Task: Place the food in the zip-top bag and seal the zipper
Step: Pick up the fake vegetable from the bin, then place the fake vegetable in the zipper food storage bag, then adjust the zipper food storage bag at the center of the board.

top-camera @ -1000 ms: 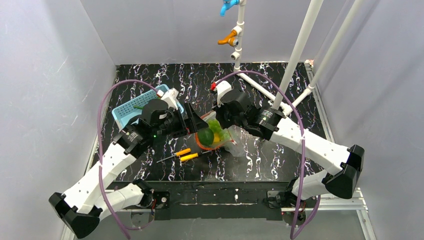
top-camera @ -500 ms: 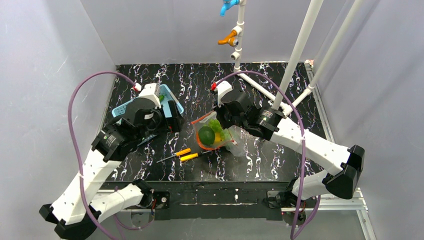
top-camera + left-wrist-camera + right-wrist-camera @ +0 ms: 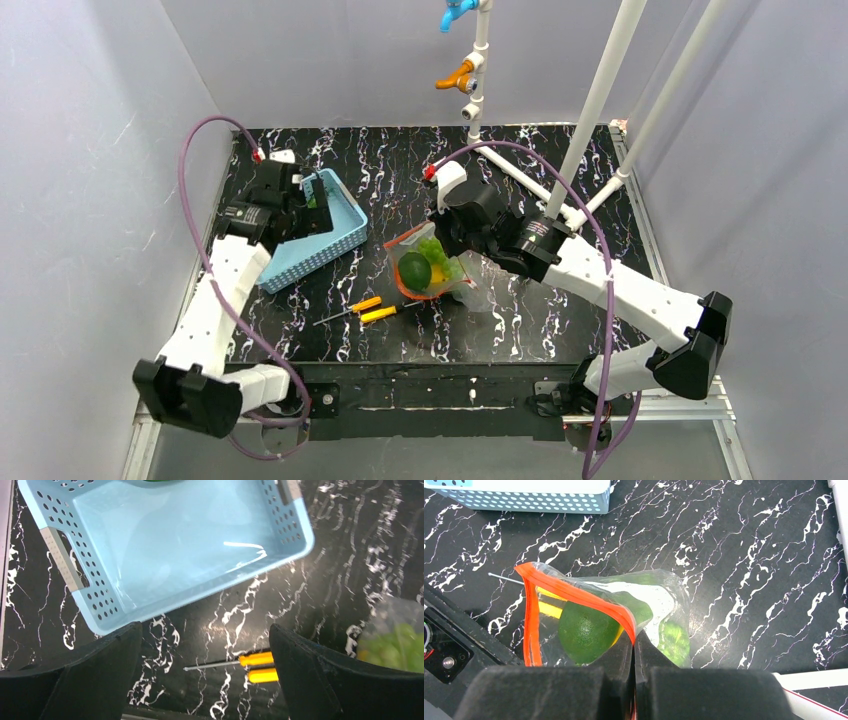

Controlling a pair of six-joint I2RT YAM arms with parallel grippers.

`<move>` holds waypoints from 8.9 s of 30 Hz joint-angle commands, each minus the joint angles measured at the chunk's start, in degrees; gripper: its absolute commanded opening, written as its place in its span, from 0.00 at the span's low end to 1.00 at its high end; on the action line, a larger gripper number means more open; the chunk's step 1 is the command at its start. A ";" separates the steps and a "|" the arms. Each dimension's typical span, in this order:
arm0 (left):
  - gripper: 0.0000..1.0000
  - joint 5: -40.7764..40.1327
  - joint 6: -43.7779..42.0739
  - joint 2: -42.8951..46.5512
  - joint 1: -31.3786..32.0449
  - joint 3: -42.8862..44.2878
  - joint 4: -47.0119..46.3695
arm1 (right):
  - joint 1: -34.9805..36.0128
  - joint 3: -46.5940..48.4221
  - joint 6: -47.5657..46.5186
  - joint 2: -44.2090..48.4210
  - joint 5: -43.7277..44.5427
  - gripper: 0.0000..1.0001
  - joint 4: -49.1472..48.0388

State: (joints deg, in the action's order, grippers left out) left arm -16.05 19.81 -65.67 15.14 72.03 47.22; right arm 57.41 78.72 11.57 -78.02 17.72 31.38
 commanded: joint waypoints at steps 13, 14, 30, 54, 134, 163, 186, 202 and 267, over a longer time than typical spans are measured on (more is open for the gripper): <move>0.94 18.15 8.82 -21.96 -25.51 0.27 -17.91 | 0.27 -0.15 -0.68 3.08 1.29 0.01 -1.54; 0.94 19.97 10.57 -23.30 -26.99 -0.15 -19.51 | 0.26 0.10 -0.74 2.88 1.21 0.01 -1.45; 0.88 24.91 30.26 -29.35 -33.25 -16.64 -49.50 | 0.25 1.44 -1.52 0.60 1.66 0.01 -1.01; 0.58 18.29 46.69 -31.96 -33.78 -23.60 -58.80 | 0.25 4.69 -1.97 -1.99 1.68 0.01 0.30; 0.00 36.47 16.05 21.51 -30.63 -23.19 -37.50 | -1.73 8.35 1.52 -3.63 -5.48 0.01 0.13; 0.00 14.44 -0.63 22.11 12.41 -13.54 -31.64 | -7.31 13.39 6.30 -7.90 -21.86 0.01 2.29; 0.00 -26.48 6.80 12.55 43.73 -24.41 -51.74 | -12.04 7.37 16.12 -5.86 -35.08 0.01 -6.96; 0.00 -12.87 12.14 13.30 43.86 -23.25 -37.66 | -14.60 4.87 18.16 -5.55 -39.90 0.01 -9.60; 0.07 4.62 11.17 0.95 26.68 -6.49 -10.74 | -13.03 3.32 0.08 -4.08 -39.66 0.06 3.41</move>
State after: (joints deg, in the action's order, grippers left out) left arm -8.16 30.37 -64.58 42.39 63.37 35.46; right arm 43.18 80.71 13.08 -84.66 -24.56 33.78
